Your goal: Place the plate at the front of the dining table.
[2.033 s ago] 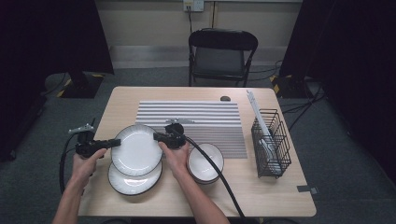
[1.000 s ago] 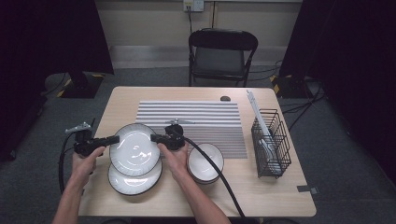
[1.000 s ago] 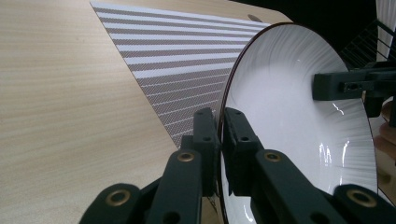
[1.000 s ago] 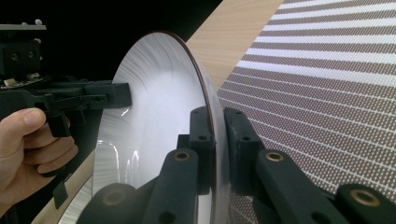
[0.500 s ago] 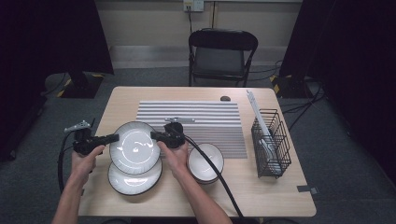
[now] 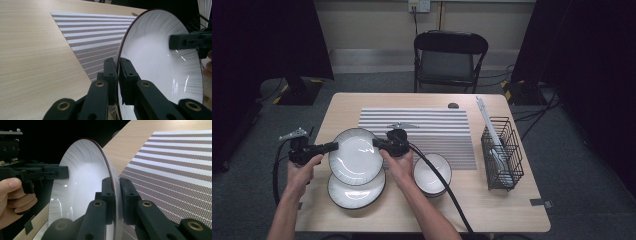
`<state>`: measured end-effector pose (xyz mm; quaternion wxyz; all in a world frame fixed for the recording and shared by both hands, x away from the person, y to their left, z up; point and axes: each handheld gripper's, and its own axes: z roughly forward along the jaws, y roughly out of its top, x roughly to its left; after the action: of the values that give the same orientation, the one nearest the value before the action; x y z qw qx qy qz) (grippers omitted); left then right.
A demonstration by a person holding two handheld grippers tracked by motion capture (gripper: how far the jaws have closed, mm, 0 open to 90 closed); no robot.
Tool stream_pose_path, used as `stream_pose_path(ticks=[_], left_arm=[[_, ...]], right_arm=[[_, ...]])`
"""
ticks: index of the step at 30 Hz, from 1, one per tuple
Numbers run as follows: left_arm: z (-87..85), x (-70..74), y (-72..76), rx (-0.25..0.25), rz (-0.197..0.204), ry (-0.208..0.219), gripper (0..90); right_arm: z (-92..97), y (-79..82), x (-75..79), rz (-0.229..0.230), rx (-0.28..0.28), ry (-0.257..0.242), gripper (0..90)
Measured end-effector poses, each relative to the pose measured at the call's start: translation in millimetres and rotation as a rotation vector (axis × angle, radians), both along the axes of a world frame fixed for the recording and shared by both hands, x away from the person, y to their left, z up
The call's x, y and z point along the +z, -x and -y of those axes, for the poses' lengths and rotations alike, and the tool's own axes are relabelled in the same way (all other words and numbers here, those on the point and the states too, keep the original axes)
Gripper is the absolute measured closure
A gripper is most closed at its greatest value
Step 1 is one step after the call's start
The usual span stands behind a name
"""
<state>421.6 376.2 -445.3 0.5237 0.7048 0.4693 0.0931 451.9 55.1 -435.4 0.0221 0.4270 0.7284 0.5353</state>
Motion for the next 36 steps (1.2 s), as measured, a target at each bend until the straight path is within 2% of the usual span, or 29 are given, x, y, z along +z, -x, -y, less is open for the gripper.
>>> stream_pose_path(ticks=[10,18,21,28,30,36], left_arm=[[2.4,4.9,-3.2,0.001,0.001,-0.015,84.7],[4.6,12.7,-6.4,0.002,0.014,-0.024,84.6],[5.2,15.3,-7.6,0.004,0.017,-0.02,84.5],[5.4,20.7,-7.7,0.008,0.027,-0.005,84.4],[5.4,20.4,-8.4,0.001,0.027,0.006,84.5],[8.5,23.2,-10.0,0.003,0.029,0.005,84.5]], right_arm=[[0.3,-0.7,5.7,0.014,-0.005,0.012,83.0],[2.7,-3.1,9.1,0.014,-0.018,-0.003,82.9],[3.0,-2.8,11.8,0.01,-0.027,-0.007,82.9],[2.3,-1.7,22.7,0.034,-0.033,0.006,83.0],[2.5,-2.0,25.3,0.033,-0.031,0.015,83.1],[4.7,-2.9,29.5,0.02,-0.045,0.021,82.9]])
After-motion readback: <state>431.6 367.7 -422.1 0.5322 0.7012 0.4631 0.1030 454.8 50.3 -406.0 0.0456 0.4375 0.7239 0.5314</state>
